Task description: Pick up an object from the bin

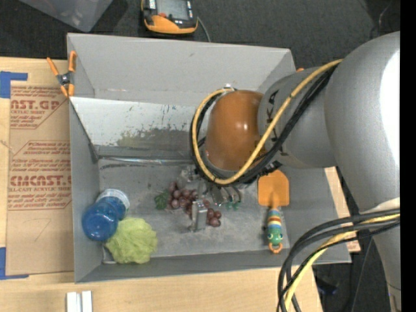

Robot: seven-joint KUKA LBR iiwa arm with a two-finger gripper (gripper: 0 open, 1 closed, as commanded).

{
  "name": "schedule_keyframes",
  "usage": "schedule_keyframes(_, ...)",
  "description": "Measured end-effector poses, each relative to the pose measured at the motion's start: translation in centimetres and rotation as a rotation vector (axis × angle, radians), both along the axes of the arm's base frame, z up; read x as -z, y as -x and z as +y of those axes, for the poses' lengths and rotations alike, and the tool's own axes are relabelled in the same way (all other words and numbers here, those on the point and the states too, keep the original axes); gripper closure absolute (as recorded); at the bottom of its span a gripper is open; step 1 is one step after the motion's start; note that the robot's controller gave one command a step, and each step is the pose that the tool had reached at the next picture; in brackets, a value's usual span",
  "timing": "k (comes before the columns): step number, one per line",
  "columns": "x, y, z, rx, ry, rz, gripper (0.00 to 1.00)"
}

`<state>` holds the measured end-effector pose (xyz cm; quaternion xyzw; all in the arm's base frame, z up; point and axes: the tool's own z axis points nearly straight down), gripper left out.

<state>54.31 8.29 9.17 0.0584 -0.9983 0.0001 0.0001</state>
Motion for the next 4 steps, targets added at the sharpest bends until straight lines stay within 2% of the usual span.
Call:
schedule_keyframes(1,-1.7,-1.4,1.5,0.071,-0.007,-0.009,0.0)
schedule_keyframes(2,0.5,-0.9,-1.7,0.057,-0.002,-0.001,0.0)
schedule_keyframes(3,0.9,-2.6,0.8,0.068,-0.01,-0.012,0.0)
schedule_keyframes(4,2.2,-1.3,-1.9,0.093,-0.005,-0.005,0.0)
